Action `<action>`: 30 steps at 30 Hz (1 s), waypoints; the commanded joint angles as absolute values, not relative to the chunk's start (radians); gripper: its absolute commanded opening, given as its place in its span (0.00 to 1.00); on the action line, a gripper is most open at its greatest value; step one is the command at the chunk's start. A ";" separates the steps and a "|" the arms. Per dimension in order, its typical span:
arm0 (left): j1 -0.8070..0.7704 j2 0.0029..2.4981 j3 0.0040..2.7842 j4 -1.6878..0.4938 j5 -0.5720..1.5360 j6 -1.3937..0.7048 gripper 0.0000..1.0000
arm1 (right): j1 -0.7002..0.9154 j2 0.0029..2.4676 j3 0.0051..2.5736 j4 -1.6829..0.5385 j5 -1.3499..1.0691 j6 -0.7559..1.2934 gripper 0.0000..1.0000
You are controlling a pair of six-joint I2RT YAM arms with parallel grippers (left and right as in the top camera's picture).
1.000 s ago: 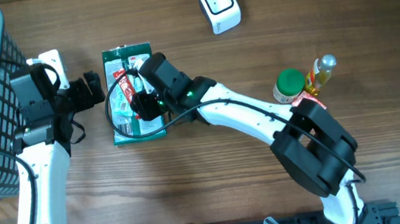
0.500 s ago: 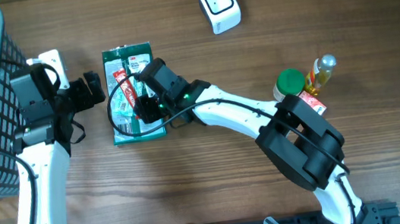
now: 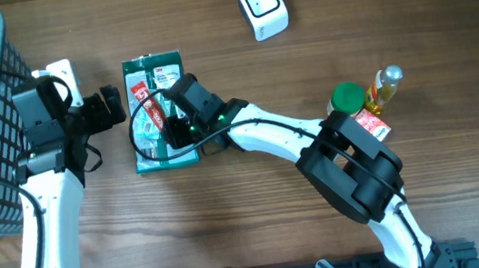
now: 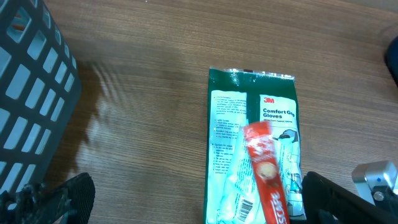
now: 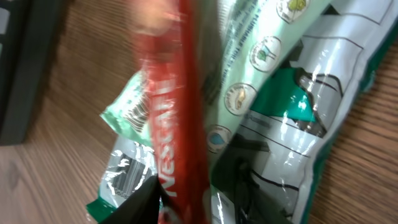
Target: Scan the item barcode
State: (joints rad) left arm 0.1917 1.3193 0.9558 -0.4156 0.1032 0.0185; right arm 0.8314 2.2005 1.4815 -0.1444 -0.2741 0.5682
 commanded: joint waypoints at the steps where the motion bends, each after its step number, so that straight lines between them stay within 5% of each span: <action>1: 0.196 1.322 0.963 -0.413 0.107 0.026 1.00 | 0.830 2.212 1.479 -0.134 -0.316 0.579 0.29; 6: 0.196 1.322 0.963 -0.413 0.107 0.026 1.00 | 0.826 2.212 1.479 -0.135 -0.316 0.578 0.04; 12: 0.196 1.322 0.963 -0.413 0.107 0.026 1.00 | 0.802 2.158 1.479 -0.173 -0.308 0.490 0.04; 19: 0.196 1.322 0.963 -0.413 0.107 0.026 1.00 | 0.797 2.031 1.479 -0.472 -0.065 0.258 0.04; 30: 0.196 1.322 0.963 -0.413 0.107 0.026 1.00 | 0.864 2.038 1.479 -0.639 0.214 0.210 0.04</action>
State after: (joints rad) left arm 0.1917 1.3193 0.9558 -0.4160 0.1032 0.0185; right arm 0.8288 2.0403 1.4799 -0.6140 0.0807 0.2249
